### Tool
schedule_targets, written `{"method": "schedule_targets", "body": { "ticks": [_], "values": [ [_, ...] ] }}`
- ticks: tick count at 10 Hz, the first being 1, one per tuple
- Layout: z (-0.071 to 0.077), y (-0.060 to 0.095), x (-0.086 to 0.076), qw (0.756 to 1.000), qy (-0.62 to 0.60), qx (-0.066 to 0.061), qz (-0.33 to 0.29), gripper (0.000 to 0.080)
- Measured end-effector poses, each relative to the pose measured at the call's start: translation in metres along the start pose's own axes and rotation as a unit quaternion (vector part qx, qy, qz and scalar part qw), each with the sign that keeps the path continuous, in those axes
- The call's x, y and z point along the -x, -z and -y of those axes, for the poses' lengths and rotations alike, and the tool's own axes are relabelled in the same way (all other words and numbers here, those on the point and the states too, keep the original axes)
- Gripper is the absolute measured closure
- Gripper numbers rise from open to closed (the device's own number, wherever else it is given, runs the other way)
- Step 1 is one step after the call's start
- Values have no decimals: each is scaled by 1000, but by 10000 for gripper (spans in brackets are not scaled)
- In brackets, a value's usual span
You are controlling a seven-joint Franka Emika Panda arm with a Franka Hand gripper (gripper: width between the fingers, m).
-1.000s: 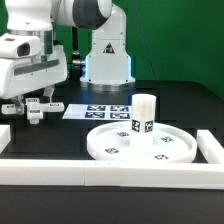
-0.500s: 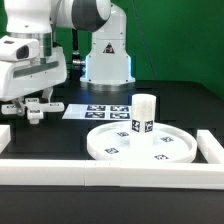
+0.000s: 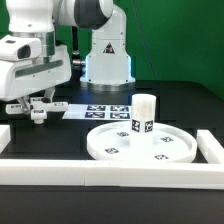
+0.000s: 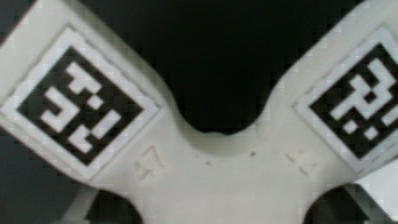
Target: Assemble round table
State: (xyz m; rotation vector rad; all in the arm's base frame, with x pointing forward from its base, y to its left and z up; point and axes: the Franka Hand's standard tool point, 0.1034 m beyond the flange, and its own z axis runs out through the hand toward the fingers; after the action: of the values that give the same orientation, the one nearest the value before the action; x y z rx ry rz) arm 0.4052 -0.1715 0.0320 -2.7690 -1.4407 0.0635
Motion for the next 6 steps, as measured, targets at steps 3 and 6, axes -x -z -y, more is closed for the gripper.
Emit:
{"method": "schedule_targets", "body": {
  "ticks": [3, 6],
  "values": [
    [18, 30, -62, 996, -83, -14, -5, 354],
    [32, 64, -120, 989, -150, -8, -12, 354]
  ]
}}
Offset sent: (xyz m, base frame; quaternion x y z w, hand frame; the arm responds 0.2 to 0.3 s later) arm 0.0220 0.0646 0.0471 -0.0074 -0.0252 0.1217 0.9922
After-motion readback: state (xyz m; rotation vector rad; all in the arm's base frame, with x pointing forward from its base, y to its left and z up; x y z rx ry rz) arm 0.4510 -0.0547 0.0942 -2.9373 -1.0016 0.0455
